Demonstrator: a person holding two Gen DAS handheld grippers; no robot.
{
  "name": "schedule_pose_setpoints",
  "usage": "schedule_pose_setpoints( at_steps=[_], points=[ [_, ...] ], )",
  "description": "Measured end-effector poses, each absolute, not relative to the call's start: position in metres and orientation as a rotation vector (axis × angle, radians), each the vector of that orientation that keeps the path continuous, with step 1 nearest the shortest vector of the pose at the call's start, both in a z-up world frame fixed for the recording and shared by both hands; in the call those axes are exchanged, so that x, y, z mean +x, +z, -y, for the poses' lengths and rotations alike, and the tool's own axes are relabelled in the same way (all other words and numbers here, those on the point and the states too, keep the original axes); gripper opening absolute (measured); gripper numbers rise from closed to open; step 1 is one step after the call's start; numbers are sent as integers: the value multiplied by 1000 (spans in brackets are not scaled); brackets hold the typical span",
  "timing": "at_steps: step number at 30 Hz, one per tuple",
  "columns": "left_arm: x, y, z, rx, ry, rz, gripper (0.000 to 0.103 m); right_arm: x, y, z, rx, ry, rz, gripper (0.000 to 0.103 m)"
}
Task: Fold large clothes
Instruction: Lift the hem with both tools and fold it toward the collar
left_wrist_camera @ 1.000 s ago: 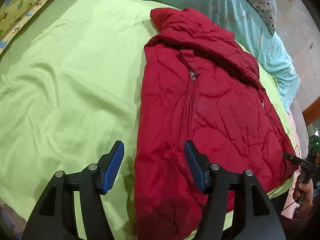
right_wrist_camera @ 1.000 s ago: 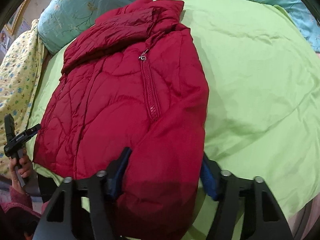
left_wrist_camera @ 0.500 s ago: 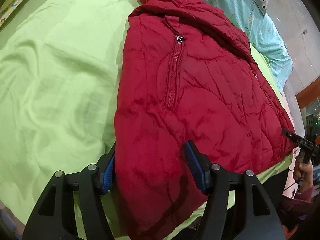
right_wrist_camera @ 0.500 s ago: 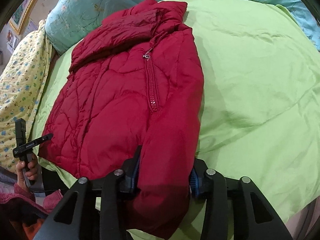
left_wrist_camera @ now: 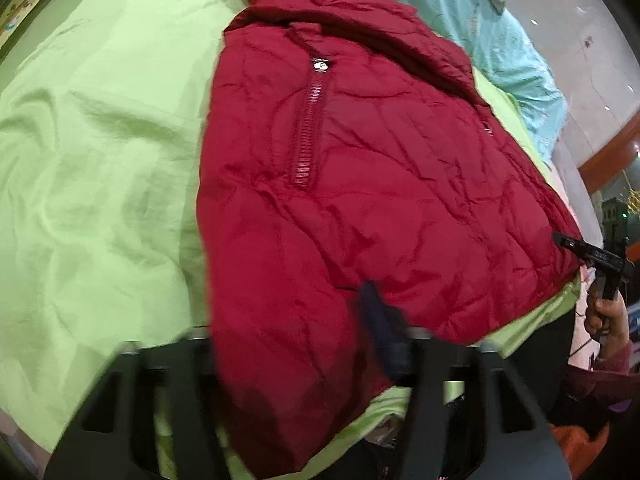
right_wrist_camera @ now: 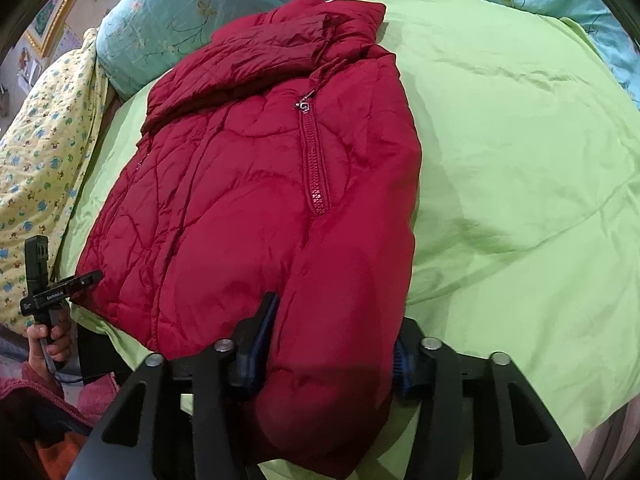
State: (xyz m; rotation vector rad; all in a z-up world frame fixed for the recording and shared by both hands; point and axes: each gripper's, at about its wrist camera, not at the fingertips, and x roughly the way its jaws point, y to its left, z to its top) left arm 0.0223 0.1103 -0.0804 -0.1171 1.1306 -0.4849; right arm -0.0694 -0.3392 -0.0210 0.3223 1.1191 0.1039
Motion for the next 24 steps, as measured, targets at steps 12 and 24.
schedule_pose_setpoints(
  at_steps=[12, 24],
  points=[
    [12, -52, -119, -159, -546, -1031, 17, -85, -9, 354, 482, 229, -1025, 26],
    [35, 22, -134, -294, -627, -805, 15, -71, 26, 386, 689, 353, -812, 23]
  ],
)
